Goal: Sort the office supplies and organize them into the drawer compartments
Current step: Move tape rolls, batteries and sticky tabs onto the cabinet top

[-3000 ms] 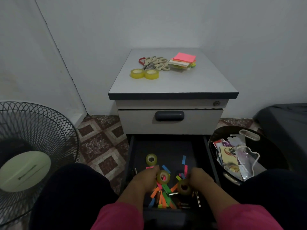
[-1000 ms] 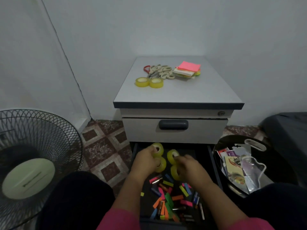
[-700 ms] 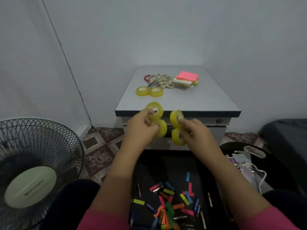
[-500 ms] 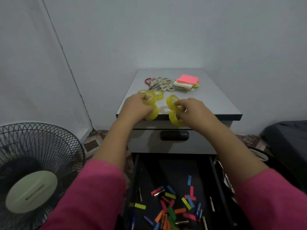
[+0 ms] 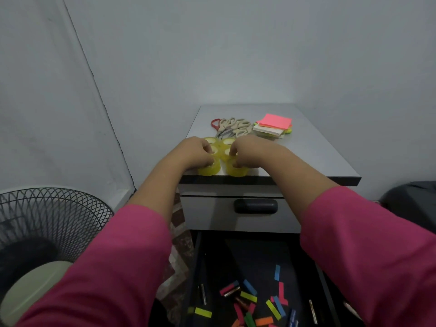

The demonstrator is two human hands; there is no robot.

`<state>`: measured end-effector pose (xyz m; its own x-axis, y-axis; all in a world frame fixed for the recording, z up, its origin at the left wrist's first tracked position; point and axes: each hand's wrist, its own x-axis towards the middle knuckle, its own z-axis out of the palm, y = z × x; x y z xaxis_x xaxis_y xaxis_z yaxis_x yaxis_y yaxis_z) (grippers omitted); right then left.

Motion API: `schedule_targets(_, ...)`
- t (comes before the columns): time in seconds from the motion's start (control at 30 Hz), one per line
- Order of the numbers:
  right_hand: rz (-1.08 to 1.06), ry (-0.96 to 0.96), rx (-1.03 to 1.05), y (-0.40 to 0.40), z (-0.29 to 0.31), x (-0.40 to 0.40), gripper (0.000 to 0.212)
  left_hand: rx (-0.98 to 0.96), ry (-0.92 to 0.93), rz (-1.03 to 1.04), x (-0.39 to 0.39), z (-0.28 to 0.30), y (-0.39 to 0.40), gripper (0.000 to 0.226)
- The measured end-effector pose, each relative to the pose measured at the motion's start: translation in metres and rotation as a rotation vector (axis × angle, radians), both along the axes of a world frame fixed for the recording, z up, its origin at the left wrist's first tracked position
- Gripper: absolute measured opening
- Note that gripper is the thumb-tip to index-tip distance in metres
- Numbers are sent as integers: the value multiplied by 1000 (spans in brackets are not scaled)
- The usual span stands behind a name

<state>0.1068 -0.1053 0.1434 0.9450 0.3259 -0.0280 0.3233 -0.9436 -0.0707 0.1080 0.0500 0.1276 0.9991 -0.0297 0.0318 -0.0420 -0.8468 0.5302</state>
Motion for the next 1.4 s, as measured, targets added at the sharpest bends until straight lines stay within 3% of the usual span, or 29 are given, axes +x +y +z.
schedule_targets(0.17, -14, -36, 197, 2, -8, 0, 35, -87, -15, -8, 2, -2, 9, 39)
schedule_targets(0.33, -93, -81, 534, -5, -25, 5, 35, -301, -187, 131, 6, -1, 15, 20)
schedule_targets(0.43, -191, -143, 756, -9, -33, 7, 32, -324, -289, 229, 13, -2, 5, 13)
schedule_targets(0.57, -143, 37, 959, -19, -41, 3, 62, -260, -331, 293, 26, -3, -10, 13)
schedule_targets(0.63, -79, 97, 926, -22, -43, 0, 85, -226, -321, 313, 33, -4, -17, 14)
schedule_targets(0.7, -33, 76, 856, -19, -45, 1, 94, -195, -319, 322, 41, -7, -21, 15)
schedule_targets(0.87, -128, 67, 815, 2, -47, 21, 72, -149, -488, 360, 41, -28, -16, 37)
schedule_targets(1.03, -250, 10, 653, 25, -56, 43, 67, -412, -274, 274, 39, -33, -8, 36)
schedule_targets(1.2, -237, -98, 424, 39, -75, 67, 58, -327, -243, 234, 42, -37, -8, 41)
schedule_targets(1.4, -281, -122, 435, 47, -80, 76, 57, -246, -260, 257, 50, -39, -5, 41)
